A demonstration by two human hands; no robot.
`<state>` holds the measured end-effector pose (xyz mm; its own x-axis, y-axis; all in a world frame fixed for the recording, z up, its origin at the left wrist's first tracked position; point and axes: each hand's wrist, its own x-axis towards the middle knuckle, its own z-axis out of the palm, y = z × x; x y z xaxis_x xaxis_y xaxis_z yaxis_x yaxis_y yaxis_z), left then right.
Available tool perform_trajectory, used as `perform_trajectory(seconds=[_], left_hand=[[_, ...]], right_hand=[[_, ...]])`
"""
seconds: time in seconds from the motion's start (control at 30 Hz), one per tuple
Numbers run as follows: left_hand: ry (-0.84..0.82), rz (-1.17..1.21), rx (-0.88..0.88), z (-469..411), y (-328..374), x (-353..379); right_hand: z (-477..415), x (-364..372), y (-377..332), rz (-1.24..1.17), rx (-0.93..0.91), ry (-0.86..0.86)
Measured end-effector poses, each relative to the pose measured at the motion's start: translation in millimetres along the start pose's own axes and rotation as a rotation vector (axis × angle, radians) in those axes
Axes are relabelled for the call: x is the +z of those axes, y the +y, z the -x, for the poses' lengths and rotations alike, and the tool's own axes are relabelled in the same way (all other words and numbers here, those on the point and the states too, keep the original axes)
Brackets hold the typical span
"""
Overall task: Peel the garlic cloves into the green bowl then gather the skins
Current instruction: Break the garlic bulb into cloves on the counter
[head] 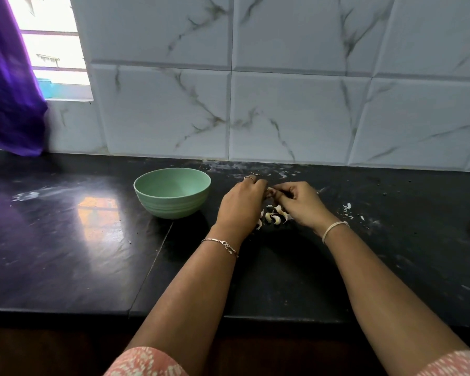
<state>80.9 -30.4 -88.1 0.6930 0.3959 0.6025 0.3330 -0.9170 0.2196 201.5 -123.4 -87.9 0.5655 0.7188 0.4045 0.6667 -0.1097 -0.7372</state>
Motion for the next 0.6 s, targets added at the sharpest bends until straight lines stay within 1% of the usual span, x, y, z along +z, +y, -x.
perform_trajectory(seconds=[0.13, 0.27, 0.37, 0.43, 0.47, 0.6], left_hand=[[-0.05, -0.087, 0.049, 1.9, -0.3, -6.8], [-0.063, -0.097, 0.074, 1.0, 1.8, -9.8], [-0.103, -0.066, 0.084, 1.7, -0.2, -10.9], [-0.123, -0.026, 0.039, 1.7, -2.1, -11.7], [-0.104, 0.006, -0.009, 1.2, -3.7, -12.7], [0.031, 0.102, -0.177, -0.8, -15.3, -15.9]], right_hand=[[-0.9, -1.8, -1.5, 0.001, 0.023, -0.039], [0.7, -9.1, -1.9, -0.013, 0.029, -0.062], [2.8, -14.2, -3.9, 0.083, -0.008, -0.114], [3.7, -17.6, -3.5, 0.159, -0.026, -0.128], [4.1, -20.1, -2.6, 0.196, -0.03, -0.109], [5.9, -30.9, 4.2, 0.333, -0.058, 0.025]])
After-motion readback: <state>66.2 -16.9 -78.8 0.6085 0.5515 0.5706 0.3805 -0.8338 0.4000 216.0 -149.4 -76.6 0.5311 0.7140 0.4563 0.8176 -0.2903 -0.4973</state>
